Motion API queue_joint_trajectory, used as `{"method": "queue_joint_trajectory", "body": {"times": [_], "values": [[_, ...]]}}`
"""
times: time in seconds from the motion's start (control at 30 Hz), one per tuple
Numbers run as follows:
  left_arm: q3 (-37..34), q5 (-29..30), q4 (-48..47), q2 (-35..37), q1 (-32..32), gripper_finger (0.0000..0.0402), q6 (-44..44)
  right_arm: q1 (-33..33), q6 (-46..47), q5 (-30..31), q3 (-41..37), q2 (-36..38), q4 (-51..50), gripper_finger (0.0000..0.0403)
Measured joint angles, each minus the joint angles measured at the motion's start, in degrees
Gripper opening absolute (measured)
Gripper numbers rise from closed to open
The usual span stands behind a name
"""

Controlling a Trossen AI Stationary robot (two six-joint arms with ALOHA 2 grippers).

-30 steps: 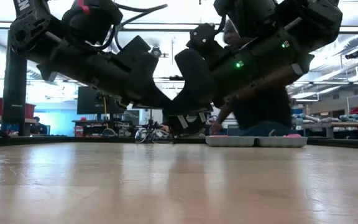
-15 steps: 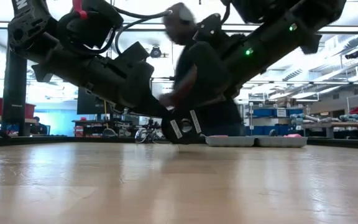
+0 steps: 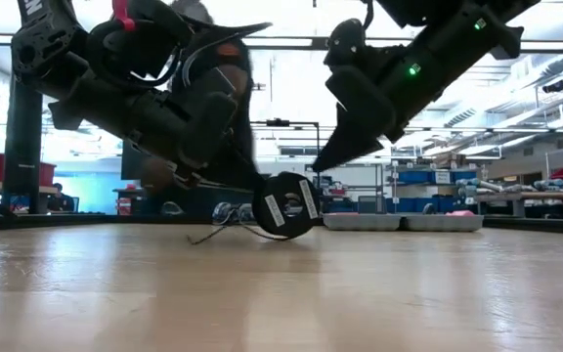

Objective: Coil cords
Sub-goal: Coil the black wire onto the spool

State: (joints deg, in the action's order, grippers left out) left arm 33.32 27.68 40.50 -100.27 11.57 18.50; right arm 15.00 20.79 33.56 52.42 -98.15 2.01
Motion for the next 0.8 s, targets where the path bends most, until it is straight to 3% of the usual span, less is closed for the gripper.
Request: {"method": "queue_joint_trajectory", "body": {"times": [0.2, 0.33, 0.43, 0.8], "values": [[0.00, -0.13, -0.01, 0.00, -0.01, 0.0000, 0.00, 0.13, 2.55, -1.11, 0.00, 0.00, -4.98, 0.0003], [0.02, 0.04, -0.65, 0.00, -0.04, 0.0000, -0.04, 0.30, -0.46, -7.95, -0.02, 0.00, -3.94, 0.0002], [0.00, 0.66, -1.24, 0.00, -0.04, 0.0000, -0.07, 0.64, -1.99, -11.07, -0.02, -0.09, -1.04, 0.0003], [0.02, 1.02, -1.71, 0.00, -0.04, 0.0000, -1.60, 2.54, -12.99, -11.33, -0.02, -11.02, 17.22, 0.0006]]}}
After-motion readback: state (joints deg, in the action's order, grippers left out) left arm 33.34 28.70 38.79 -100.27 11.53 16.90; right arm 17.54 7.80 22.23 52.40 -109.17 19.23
